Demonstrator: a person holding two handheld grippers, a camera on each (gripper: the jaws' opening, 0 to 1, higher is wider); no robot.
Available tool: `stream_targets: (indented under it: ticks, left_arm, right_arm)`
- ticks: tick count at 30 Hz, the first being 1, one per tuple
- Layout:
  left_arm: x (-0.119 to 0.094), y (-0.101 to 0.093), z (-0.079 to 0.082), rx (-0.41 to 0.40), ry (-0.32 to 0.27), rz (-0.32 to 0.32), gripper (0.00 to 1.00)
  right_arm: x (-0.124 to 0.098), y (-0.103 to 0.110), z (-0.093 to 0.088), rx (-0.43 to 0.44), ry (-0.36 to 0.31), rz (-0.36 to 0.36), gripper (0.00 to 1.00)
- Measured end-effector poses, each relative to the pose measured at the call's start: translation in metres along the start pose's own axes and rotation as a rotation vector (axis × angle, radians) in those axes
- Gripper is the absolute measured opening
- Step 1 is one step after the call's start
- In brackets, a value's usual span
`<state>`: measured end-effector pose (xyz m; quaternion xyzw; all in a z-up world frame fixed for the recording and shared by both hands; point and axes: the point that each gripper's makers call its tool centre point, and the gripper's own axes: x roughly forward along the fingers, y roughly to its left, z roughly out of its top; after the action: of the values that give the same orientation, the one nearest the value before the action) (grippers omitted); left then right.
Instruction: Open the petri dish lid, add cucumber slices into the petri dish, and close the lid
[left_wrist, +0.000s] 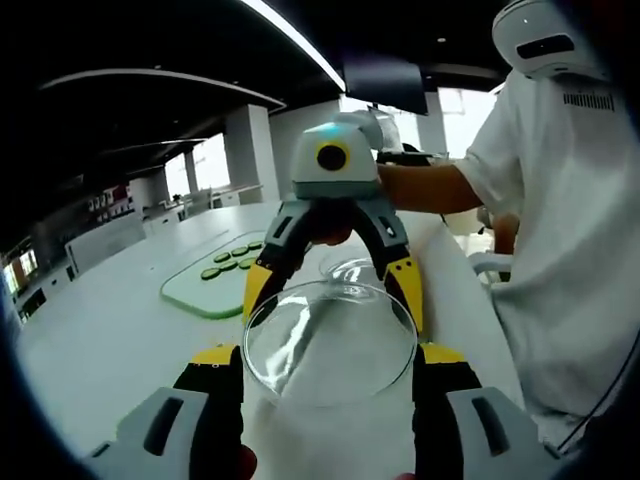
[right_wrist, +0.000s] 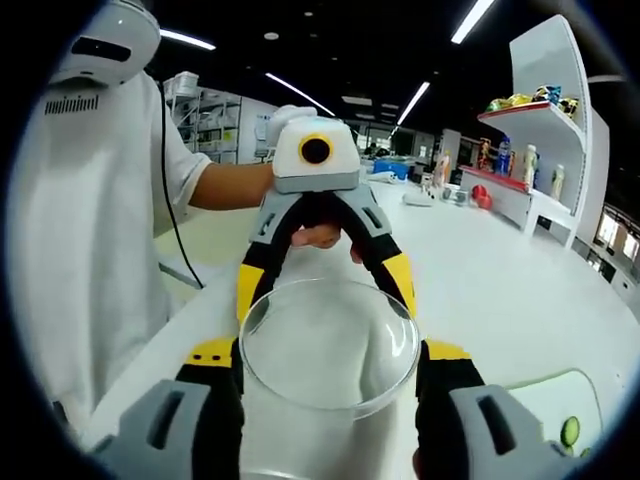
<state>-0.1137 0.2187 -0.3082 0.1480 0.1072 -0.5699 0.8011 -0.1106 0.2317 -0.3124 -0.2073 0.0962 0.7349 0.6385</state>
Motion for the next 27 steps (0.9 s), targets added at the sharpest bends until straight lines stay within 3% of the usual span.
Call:
stream_targets:
  ticks: [27]
  left_arm:
    - [0.005, -0.002, -0.014, -0.038, 0.011, -0.015, 0.68]
  right_arm:
    - [0.008, 0.002, -0.02, 0.038, 0.048, 0.02, 0.69]
